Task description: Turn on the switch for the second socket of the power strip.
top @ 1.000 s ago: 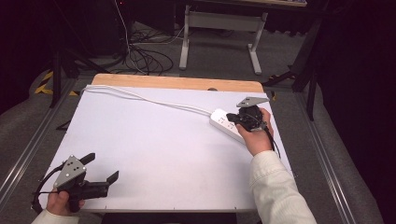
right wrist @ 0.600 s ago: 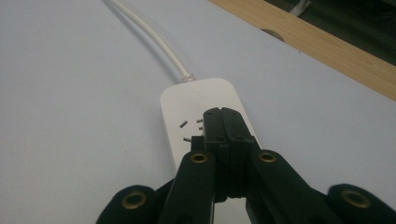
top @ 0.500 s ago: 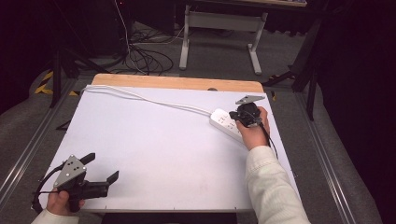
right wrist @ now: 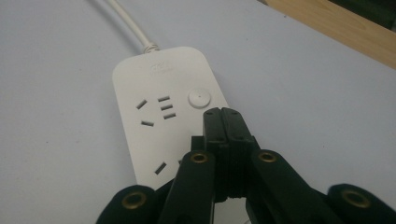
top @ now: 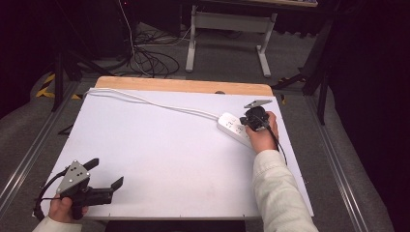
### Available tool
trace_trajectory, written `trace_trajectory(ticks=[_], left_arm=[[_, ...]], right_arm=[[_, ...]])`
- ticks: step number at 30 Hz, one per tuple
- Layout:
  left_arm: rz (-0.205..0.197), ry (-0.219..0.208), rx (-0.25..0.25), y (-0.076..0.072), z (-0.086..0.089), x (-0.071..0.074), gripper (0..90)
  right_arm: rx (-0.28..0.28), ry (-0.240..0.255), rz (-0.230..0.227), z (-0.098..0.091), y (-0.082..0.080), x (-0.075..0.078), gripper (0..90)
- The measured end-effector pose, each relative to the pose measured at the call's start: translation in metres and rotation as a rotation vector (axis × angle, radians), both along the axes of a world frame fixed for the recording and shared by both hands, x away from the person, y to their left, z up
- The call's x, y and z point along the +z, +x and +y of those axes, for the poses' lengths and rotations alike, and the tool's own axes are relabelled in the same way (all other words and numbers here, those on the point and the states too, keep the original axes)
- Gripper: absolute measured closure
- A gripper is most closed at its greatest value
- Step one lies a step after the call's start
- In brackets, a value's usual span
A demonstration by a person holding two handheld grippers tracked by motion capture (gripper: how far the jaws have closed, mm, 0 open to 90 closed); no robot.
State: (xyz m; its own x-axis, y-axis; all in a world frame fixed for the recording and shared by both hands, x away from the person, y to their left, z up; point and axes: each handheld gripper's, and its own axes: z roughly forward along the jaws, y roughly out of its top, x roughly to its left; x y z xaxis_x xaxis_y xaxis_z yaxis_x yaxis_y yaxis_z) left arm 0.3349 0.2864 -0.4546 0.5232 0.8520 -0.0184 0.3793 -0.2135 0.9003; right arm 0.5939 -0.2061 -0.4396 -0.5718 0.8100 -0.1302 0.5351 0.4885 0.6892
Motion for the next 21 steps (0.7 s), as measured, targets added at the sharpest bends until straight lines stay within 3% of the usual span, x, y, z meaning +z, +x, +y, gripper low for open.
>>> trace_trajectory(ticks=[21], left_arm=[[0.001, 0.004, -0.005, 0.0004, -0.0005, 0.0, 0.1]], right_arm=[[-0.03, -0.023, 0.029, -0.0017, 0.0037, -0.0058, 90.0]])
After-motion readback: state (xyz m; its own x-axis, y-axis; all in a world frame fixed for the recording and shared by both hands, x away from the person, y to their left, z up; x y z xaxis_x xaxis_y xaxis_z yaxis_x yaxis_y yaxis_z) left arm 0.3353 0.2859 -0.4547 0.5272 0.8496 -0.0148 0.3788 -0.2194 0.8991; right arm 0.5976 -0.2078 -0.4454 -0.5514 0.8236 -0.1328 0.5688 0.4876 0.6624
